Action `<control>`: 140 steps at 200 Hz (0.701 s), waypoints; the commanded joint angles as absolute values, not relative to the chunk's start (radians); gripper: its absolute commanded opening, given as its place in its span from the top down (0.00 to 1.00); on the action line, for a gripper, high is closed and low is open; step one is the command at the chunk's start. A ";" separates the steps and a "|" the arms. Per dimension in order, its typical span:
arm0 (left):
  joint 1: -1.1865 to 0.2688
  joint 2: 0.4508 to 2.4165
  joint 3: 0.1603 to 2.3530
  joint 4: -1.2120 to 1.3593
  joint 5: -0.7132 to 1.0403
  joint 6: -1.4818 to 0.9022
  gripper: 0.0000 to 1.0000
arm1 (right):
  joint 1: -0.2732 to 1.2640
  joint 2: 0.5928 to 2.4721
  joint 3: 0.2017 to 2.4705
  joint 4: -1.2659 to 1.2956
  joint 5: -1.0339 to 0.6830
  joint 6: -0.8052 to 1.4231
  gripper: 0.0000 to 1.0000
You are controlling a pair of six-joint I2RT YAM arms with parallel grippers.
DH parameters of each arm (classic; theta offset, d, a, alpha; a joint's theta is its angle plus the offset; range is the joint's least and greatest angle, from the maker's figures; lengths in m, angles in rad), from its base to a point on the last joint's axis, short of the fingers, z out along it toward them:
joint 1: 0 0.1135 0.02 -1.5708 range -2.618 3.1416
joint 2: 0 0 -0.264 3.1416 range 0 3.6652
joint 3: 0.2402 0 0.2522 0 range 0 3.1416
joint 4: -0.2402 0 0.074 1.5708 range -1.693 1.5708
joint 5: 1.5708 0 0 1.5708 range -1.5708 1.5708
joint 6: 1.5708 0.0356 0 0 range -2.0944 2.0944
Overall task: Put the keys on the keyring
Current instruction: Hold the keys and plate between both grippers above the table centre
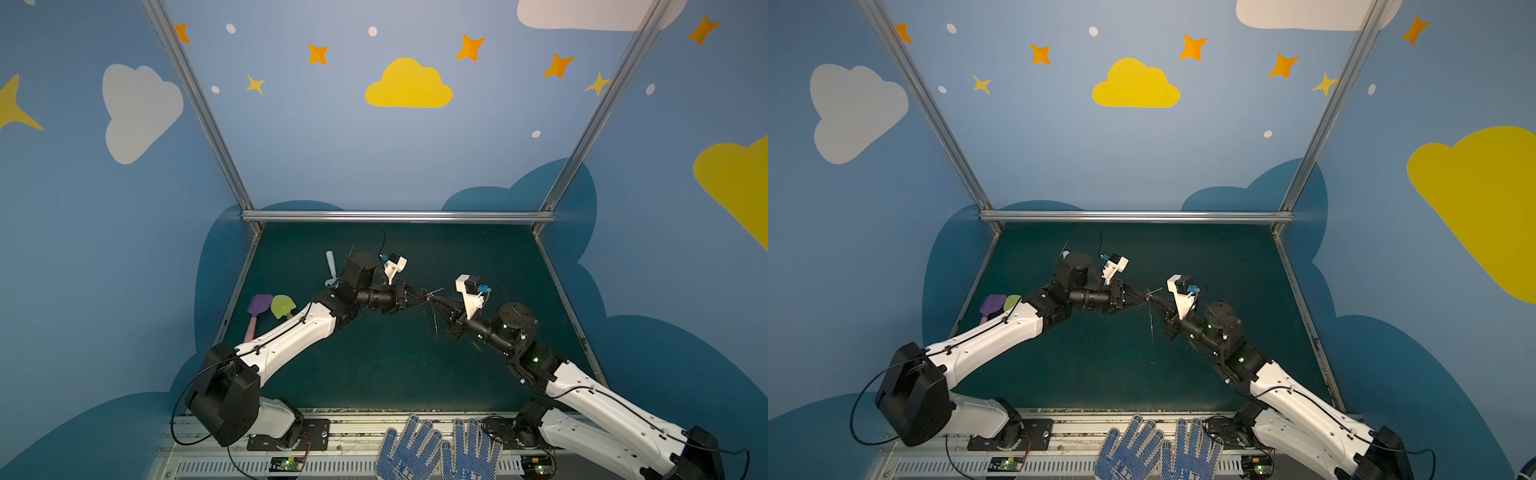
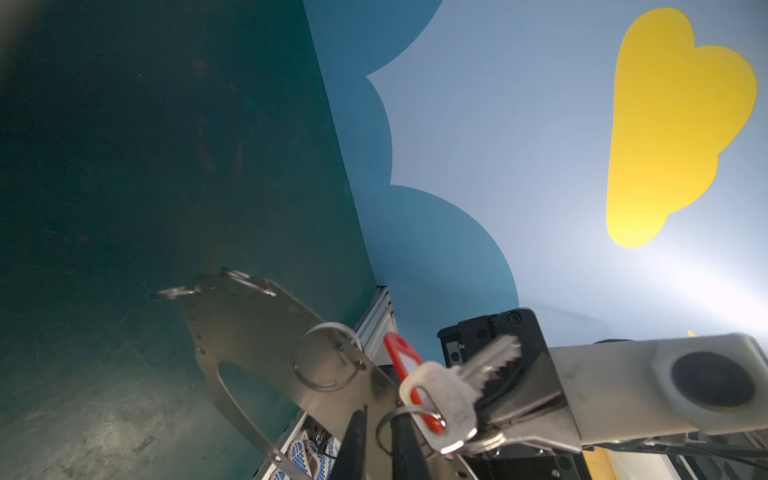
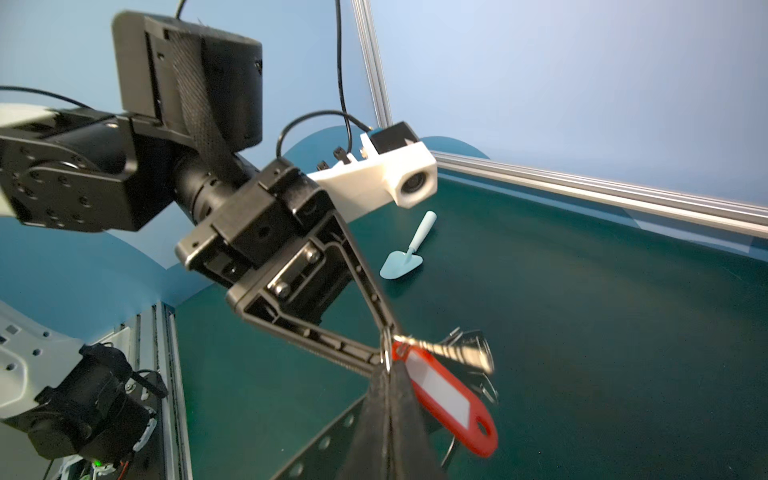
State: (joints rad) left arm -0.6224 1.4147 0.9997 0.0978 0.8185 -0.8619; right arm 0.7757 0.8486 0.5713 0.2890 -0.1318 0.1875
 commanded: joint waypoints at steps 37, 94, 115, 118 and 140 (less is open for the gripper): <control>-0.597 1.338 0.958 0.059 0.780 -0.860 0.78 | 0.761 0.824 0.595 0.388 -0.143 0.209 1.00; -0.546 1.220 1.027 -0.126 0.715 -0.720 0.69 | 0.730 0.832 0.602 0.370 -0.219 0.238 1.00; -0.546 1.228 1.072 -0.147 0.752 -0.671 0.66 | 0.718 0.848 0.611 0.367 -0.270 0.255 1.00; -0.546 1.229 1.078 -0.149 0.756 -0.665 0.66 | 0.717 0.850 0.613 0.367 -0.277 0.258 1.00; -0.552 1.248 1.116 -0.158 0.793 -0.620 0.62 | 0.702 0.870 0.621 0.373 -0.342 0.285 1.00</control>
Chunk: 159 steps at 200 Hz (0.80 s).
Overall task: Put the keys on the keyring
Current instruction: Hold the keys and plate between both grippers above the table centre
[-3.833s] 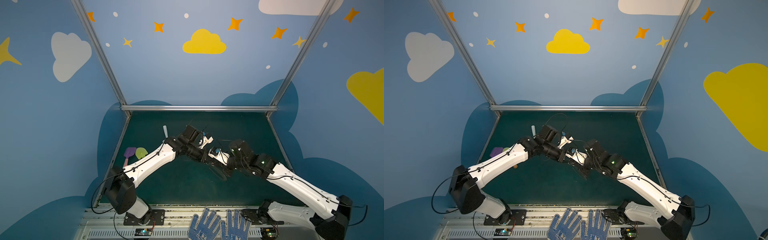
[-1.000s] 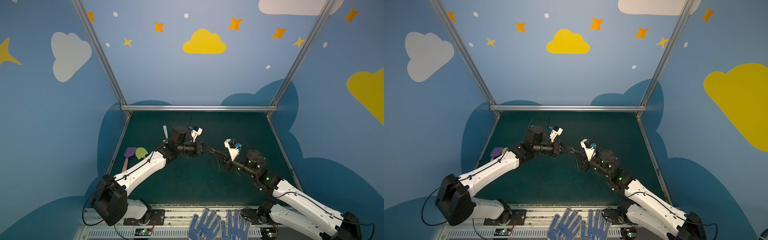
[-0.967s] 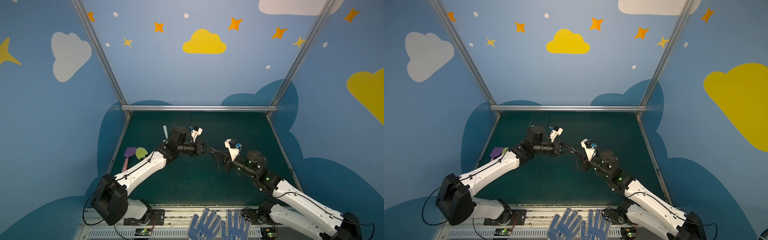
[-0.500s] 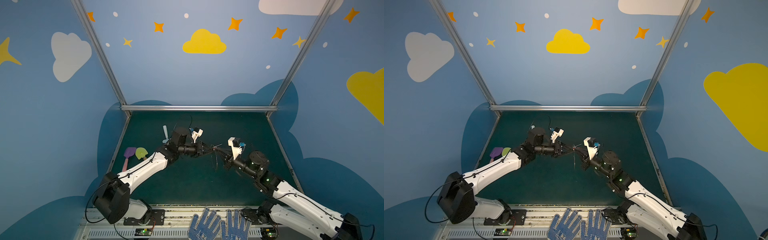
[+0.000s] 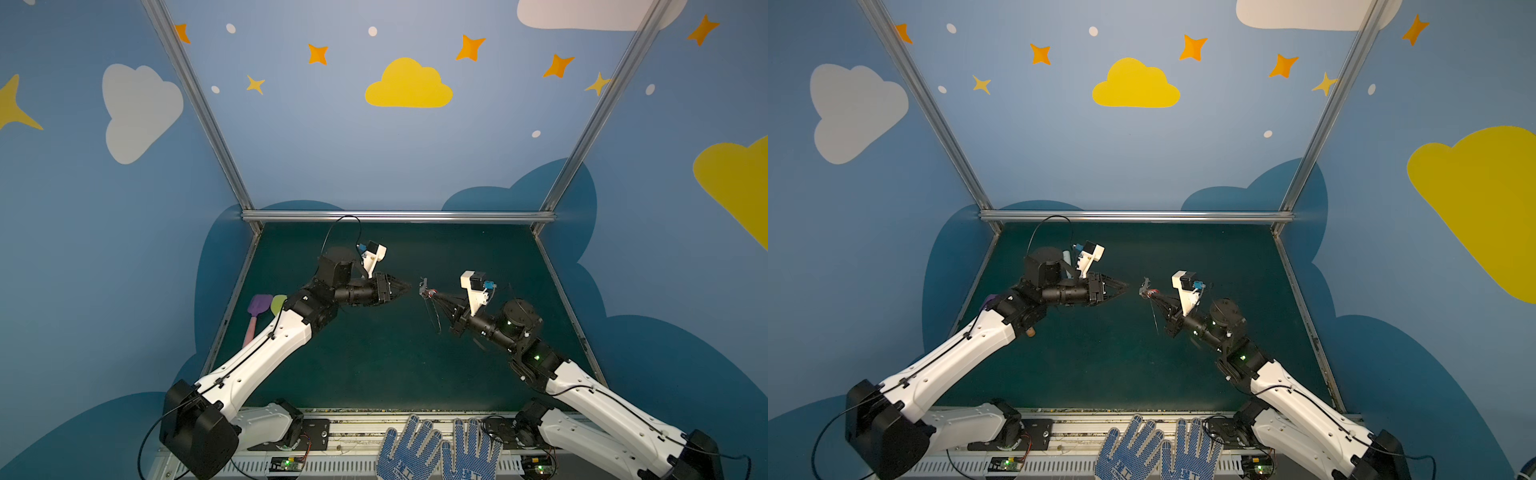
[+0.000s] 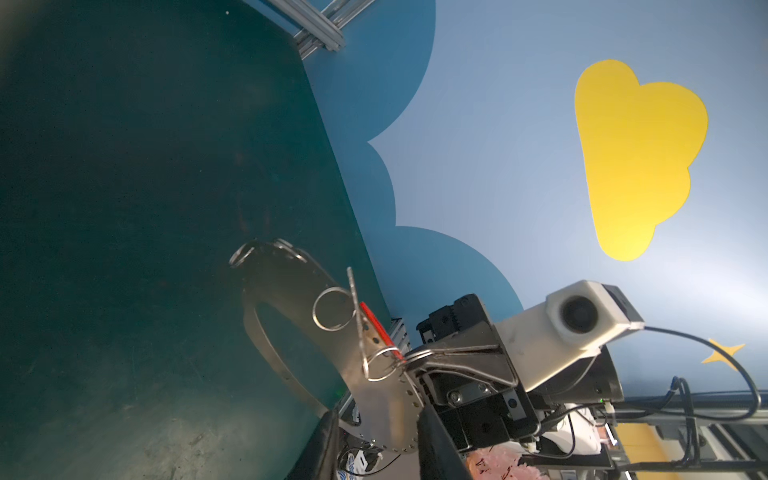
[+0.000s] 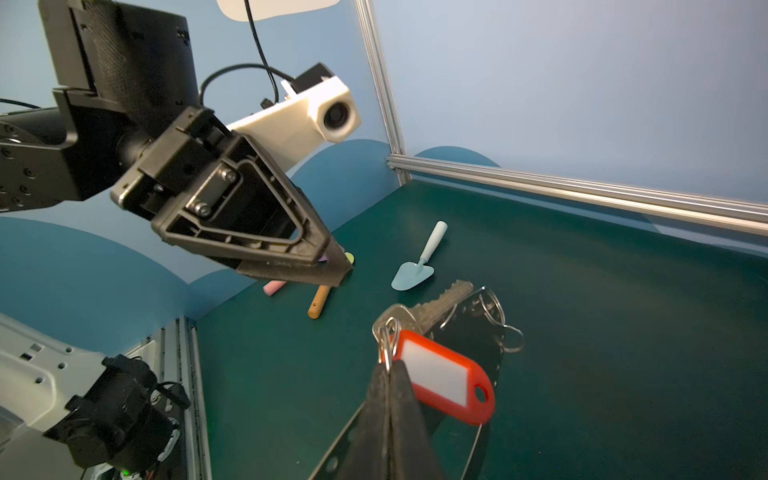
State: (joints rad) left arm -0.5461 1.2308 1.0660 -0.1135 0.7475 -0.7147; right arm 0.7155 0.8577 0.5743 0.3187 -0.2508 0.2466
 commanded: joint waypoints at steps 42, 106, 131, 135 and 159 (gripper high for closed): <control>-0.605 1.290 1.185 -0.242 0.815 -0.497 0.65 | 0.678 0.913 0.652 0.385 -0.434 0.347 1.00; -0.637 1.315 1.198 -0.272 0.783 -0.468 0.66 | 0.664 0.927 0.666 0.412 -0.489 0.383 1.00; -0.638 1.319 1.198 -0.264 0.773 -0.471 0.65 | 0.663 0.926 0.661 0.424 -0.503 0.394 1.00; -0.638 1.321 1.200 -0.268 0.767 -0.471 0.64 | 0.663 0.927 0.660 0.427 -0.507 0.396 1.00; -0.638 1.318 1.194 -0.246 0.767 -0.475 0.65 | 0.661 0.931 0.660 0.437 -0.517 0.407 1.00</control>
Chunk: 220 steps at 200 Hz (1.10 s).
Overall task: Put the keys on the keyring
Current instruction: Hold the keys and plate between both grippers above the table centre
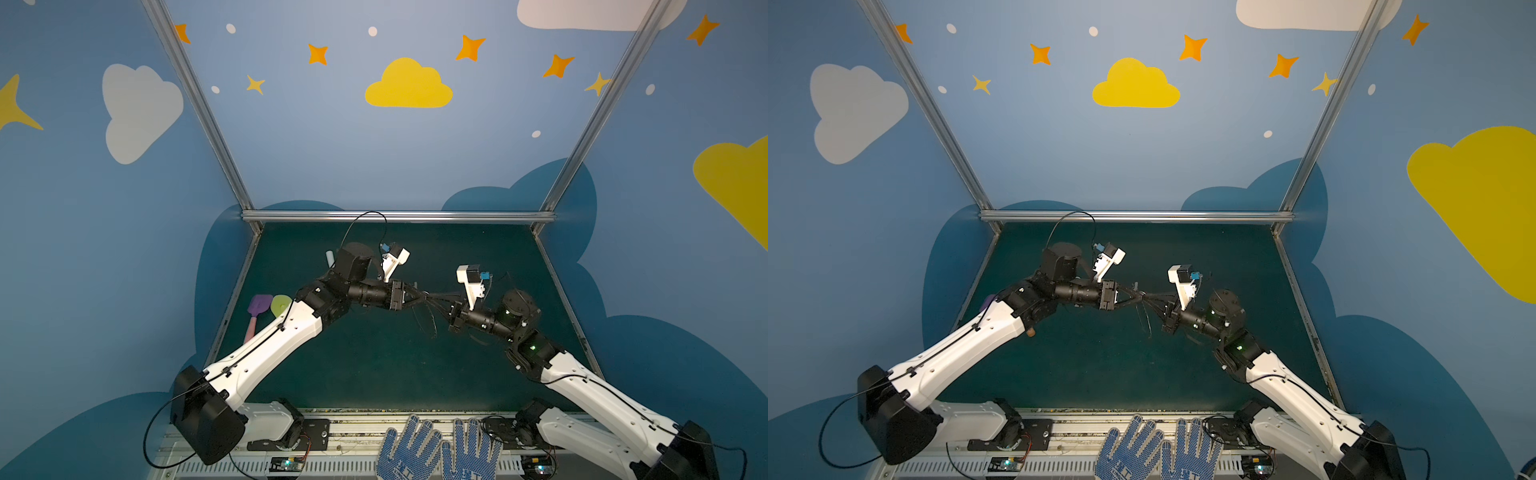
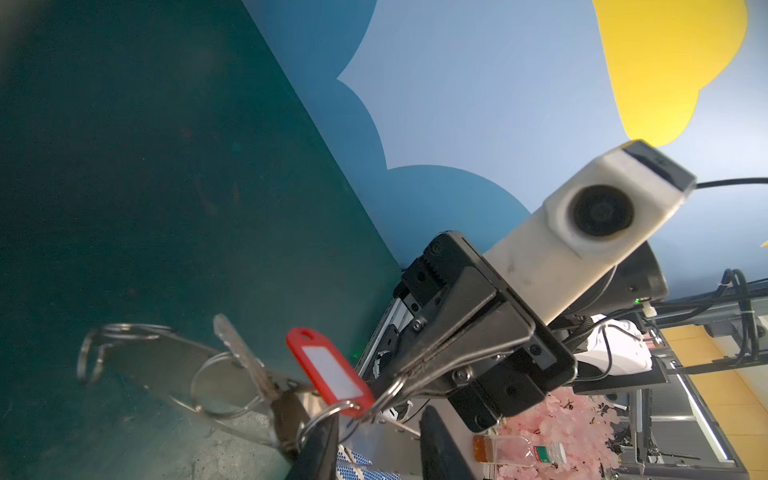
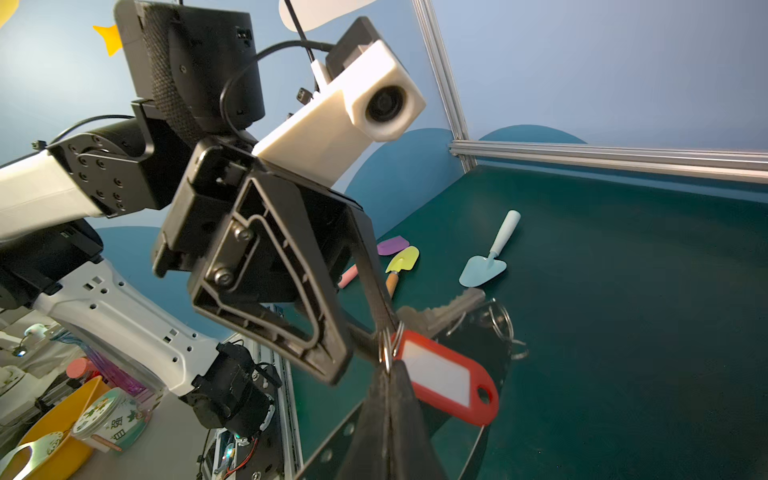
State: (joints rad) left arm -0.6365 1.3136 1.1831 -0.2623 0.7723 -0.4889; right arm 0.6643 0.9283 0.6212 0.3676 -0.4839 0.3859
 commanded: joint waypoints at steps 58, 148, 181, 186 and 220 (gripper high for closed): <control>-0.643 1.322 1.190 -0.195 0.813 -0.489 0.81 | 0.658 0.957 0.661 0.441 -0.529 0.424 1.00; -0.647 1.308 1.183 -0.186 0.807 -0.468 0.96 | 0.647 0.964 0.669 0.408 -0.549 0.444 1.00; -0.646 1.314 1.187 -0.176 0.805 -0.472 0.85 | 0.646 0.969 0.669 0.411 -0.568 0.451 1.00; -0.647 1.316 1.187 -0.171 0.809 -0.475 0.85 | 0.646 0.971 0.669 0.411 -0.571 0.451 1.00; -0.655 1.319 1.187 -0.157 0.825 -0.473 0.96 | 0.643 0.969 0.667 0.408 -0.565 0.456 1.00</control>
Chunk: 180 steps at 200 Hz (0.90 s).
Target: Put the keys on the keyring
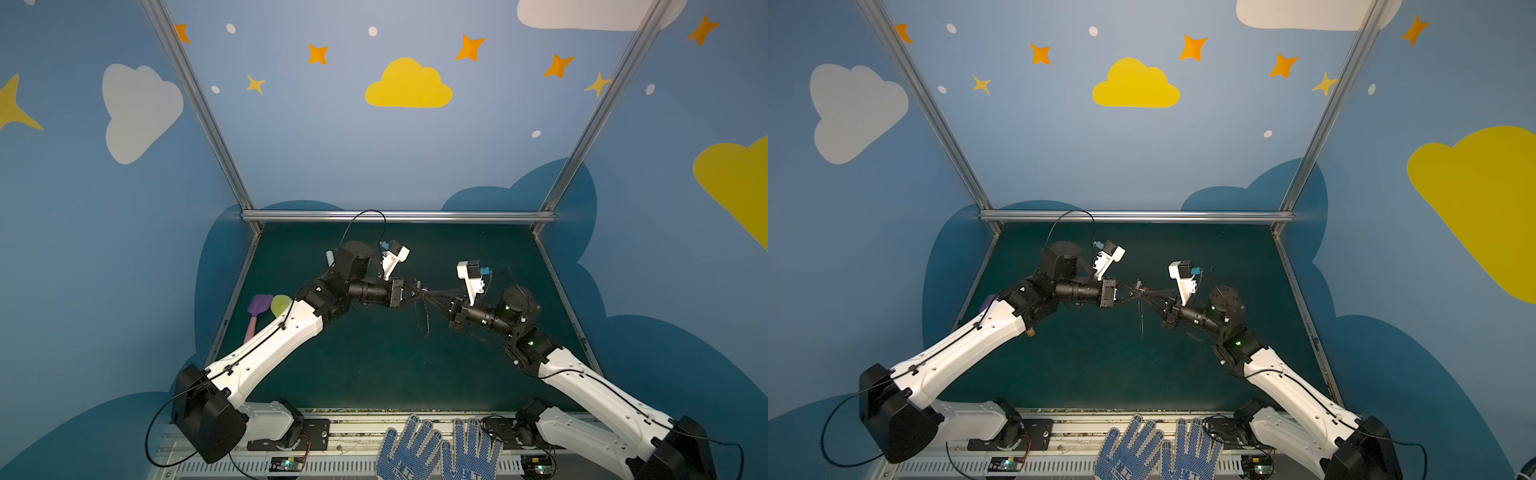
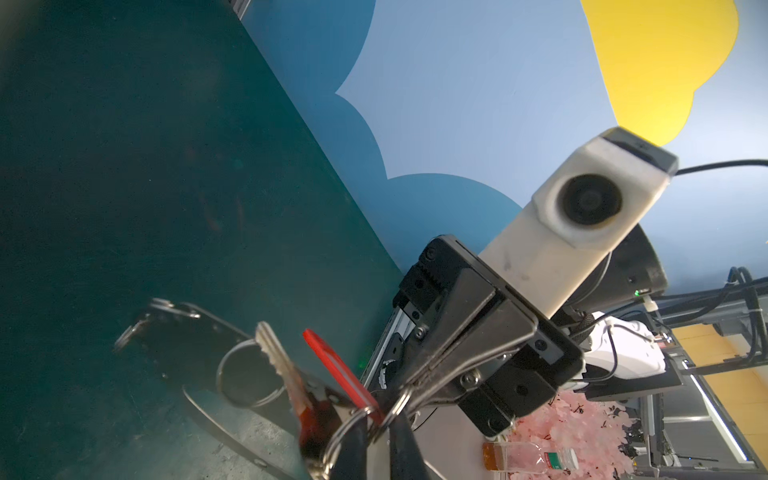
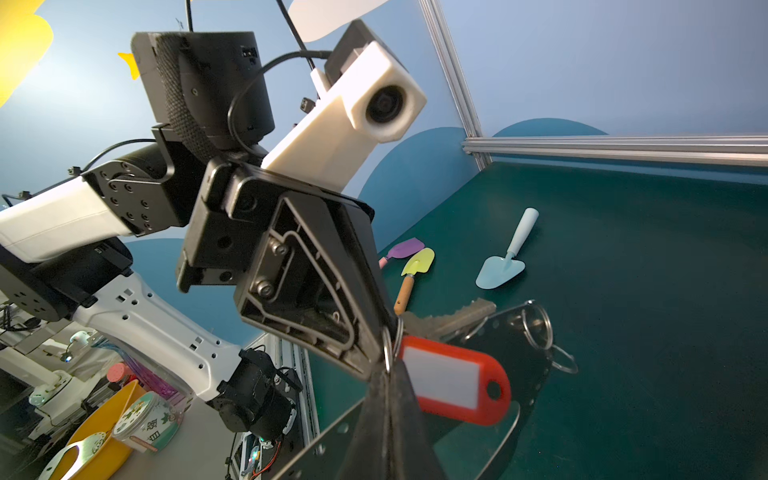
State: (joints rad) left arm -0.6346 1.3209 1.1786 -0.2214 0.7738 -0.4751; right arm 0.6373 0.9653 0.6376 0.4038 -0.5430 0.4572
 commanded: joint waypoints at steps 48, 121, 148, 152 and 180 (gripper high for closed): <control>-0.652 1.304 1.197 -0.254 0.750 -0.424 0.96 | 0.620 0.935 0.669 0.325 -0.547 0.439 0.85; -0.644 1.373 1.236 -0.342 0.791 -0.368 0.96 | 0.514 0.913 0.754 0.165 -0.714 0.414 0.82; -0.645 1.373 1.243 -0.343 0.816 -0.356 0.96 | 0.500 0.959 0.776 0.142 -0.782 0.410 0.75; -0.645 1.373 1.244 -0.345 0.820 -0.355 0.96 | 0.499 0.965 0.778 0.144 -0.795 0.410 0.75; -0.644 1.369 1.247 -0.346 0.846 -0.344 0.96 | 0.496 1.007 0.785 0.146 -0.866 0.407 0.75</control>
State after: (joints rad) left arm -0.6483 1.3796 1.2079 -0.3500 0.7975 -0.3759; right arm 0.5007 0.9798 0.7559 0.1658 -0.7631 0.4191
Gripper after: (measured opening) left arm 0.048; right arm 0.247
